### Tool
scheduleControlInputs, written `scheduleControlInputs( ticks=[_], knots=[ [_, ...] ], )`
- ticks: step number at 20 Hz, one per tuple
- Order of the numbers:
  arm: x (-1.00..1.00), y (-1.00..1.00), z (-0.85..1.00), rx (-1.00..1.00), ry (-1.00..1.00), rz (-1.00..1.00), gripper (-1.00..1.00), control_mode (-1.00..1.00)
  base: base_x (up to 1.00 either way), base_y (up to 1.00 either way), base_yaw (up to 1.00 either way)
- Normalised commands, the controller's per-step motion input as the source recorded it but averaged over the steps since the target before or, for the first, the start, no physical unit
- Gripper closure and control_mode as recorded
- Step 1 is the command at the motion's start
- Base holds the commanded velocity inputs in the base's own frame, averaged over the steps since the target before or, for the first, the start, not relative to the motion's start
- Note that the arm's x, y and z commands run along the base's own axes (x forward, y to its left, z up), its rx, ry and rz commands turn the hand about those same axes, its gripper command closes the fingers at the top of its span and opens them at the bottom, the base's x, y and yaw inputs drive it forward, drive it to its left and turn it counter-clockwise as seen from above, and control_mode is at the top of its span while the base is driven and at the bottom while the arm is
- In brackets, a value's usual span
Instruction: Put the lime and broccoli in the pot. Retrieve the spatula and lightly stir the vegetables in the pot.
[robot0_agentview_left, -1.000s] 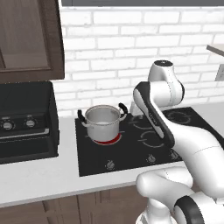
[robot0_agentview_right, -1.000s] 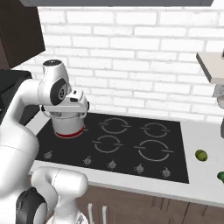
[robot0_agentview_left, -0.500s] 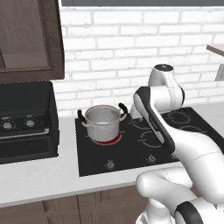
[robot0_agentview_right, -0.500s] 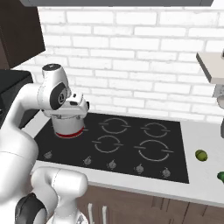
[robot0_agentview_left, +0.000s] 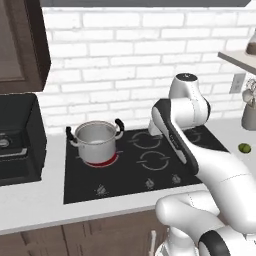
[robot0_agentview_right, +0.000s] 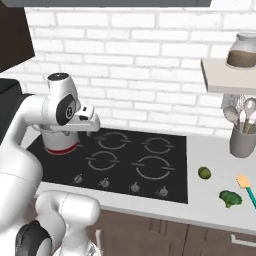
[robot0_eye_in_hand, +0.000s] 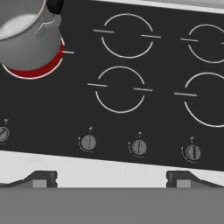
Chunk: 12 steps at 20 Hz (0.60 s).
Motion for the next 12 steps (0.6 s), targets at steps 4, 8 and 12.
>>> scheduleControlInputs(
  ticks=[4,8,12],
  knots=[
    [0.00,0.00,0.00,0.00,0.00,0.00,-1.00,1.00,0.01,-0.48,0.00],
    [0.00,0.00,0.00,0.00,0.00,0.00,-1.00,1.00,0.08,-0.32,0.00],
    [0.00,0.00,0.00,0.00,0.00,0.00,-1.00,1.00,0.06,-0.43,0.00]
  ],
)
